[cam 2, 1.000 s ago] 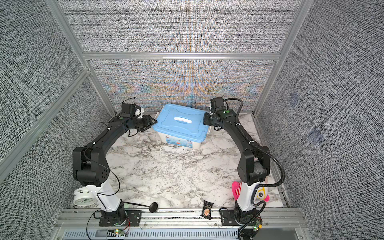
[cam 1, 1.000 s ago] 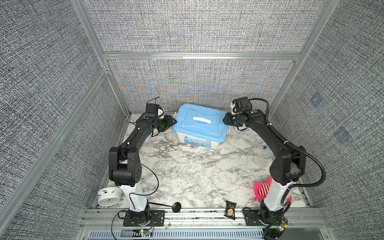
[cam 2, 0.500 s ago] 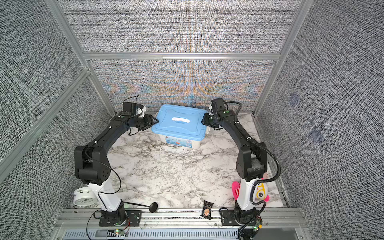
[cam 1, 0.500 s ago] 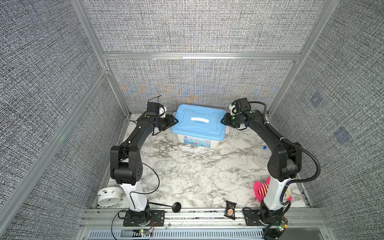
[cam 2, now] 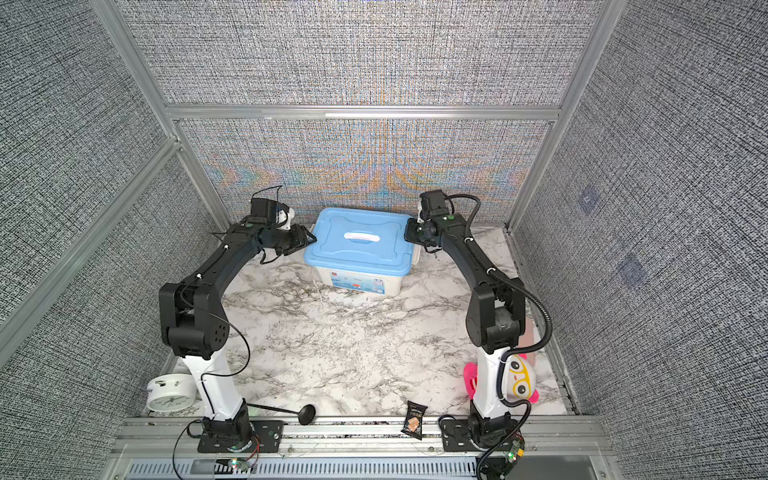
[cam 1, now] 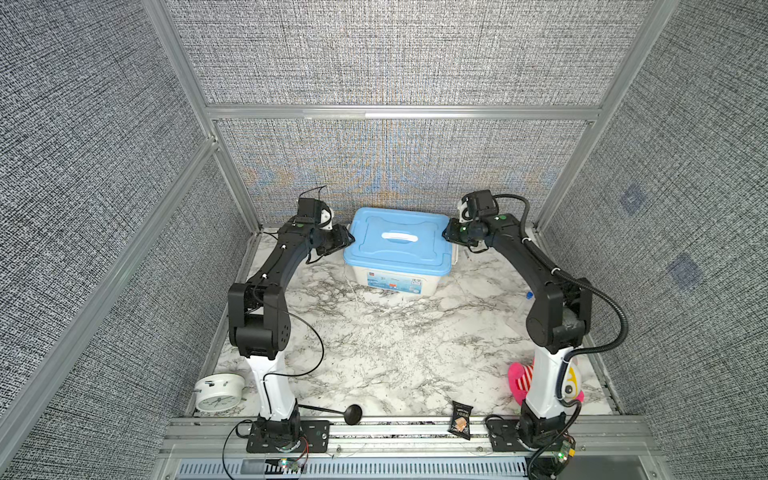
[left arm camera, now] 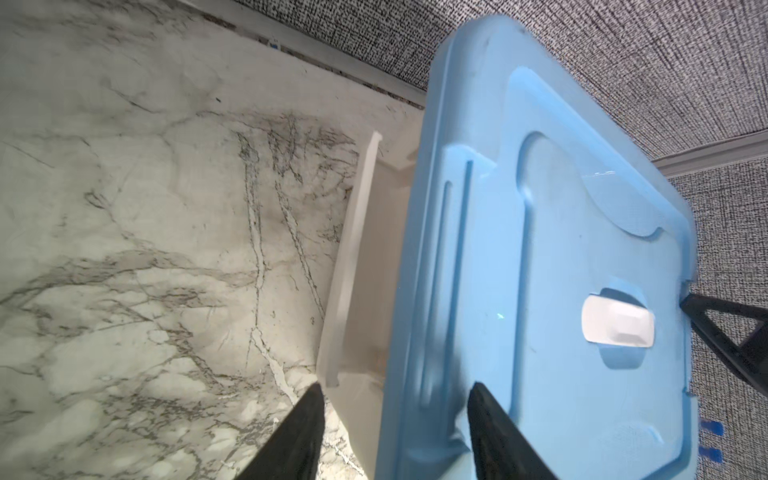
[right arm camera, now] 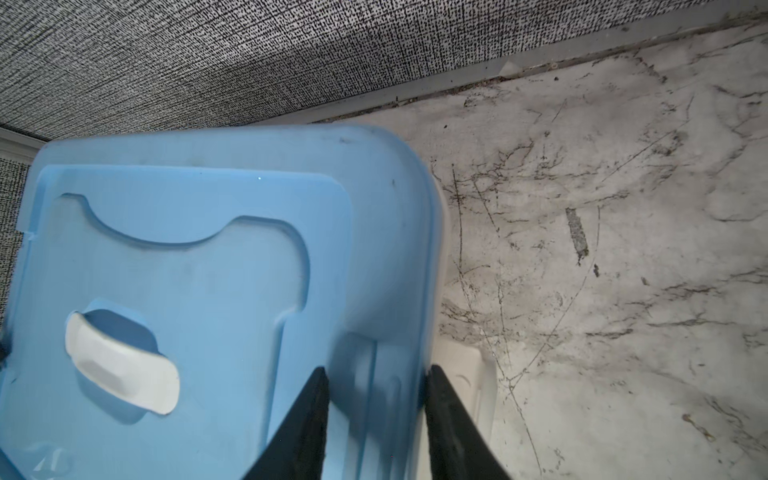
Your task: Organize the chemistry lab equipment
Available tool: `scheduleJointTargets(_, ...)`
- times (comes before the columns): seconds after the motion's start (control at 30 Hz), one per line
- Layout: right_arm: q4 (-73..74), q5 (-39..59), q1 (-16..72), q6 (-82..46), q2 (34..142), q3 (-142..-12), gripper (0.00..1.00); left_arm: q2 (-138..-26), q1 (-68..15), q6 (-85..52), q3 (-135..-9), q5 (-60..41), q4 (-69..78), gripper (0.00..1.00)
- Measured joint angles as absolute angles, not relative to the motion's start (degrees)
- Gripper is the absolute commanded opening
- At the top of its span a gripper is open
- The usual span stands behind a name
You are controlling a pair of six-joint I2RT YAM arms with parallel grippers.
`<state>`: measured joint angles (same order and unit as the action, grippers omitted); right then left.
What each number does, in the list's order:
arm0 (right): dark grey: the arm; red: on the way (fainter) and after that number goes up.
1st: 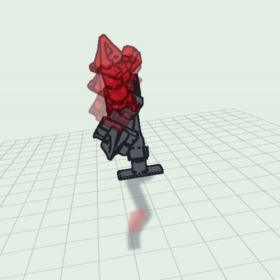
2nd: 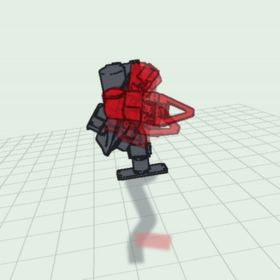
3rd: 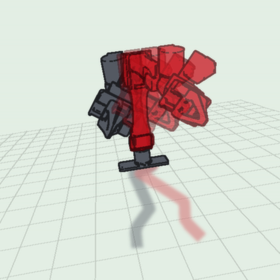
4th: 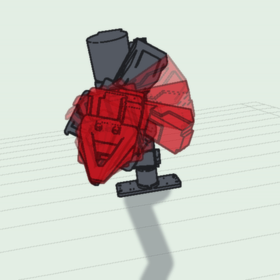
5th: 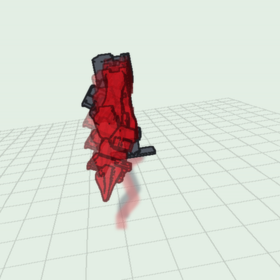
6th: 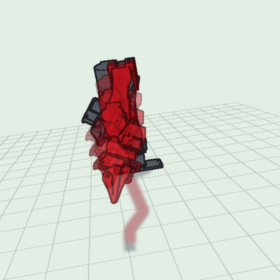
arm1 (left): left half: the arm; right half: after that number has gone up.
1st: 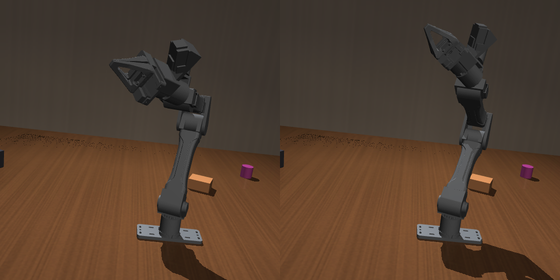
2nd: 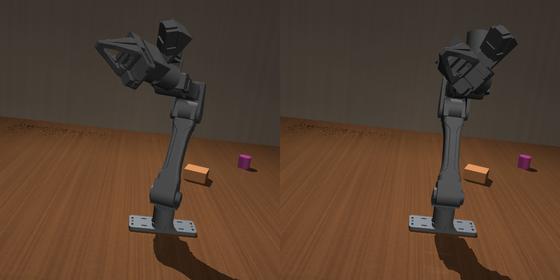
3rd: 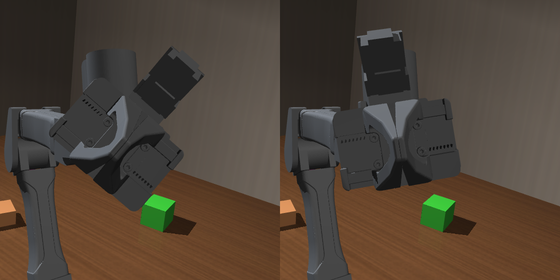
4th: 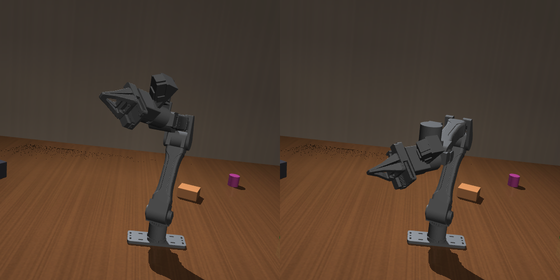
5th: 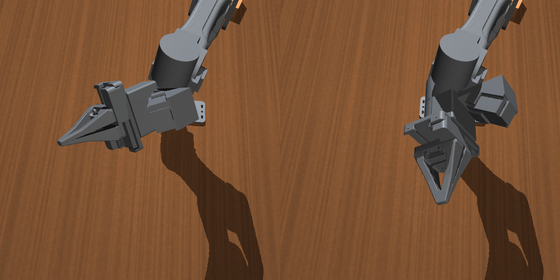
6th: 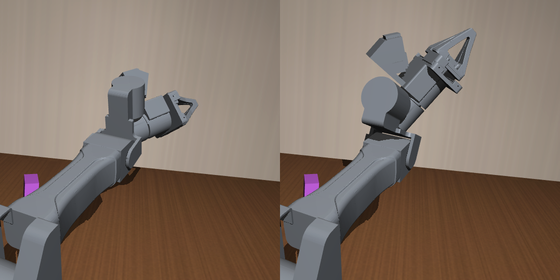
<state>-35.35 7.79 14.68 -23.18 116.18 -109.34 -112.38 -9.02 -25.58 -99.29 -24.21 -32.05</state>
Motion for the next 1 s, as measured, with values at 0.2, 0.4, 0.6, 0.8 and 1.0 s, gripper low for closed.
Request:
scheduleJointTargets(0.2, -35.8, 6.5, 14.6, -23.2, 119.0, -112.2, 0.36, -116.4, -9.0, -23.9, -104.5, -22.9, -33.5, 0.54)
scheduleJointTargets(0.4, -35.3, 6.1, 14.2, -23.1, 121.7, -115.4, 0.36, -118.8, -9.0, -23.4, -106.8, -23.1, -32.9, 0.54)
scheduleJointTargets(0.6, -34.6, 5.6, 14.7, -20.1, 121.2, -114.7, 0.32, -115.3, -9.0, -23.4, -101.5, -22.5, -31.3, 0.56)
scheduleJointTargets(0.8, -33.1, 7.4, 16.7, -13.6, 120.4, -113.0, 0.27, -104.4, -7.6, -27.0, -86.0, -22.7, -26.5, 0.62)
scheduleJointTargets(1.0, -32.4, 10.5, 17.6, -6.7, 121.7, -114.3, 0.25, -95.7, -6.2, -31.1, -75.2, -23.4, -24.1, 0.72)
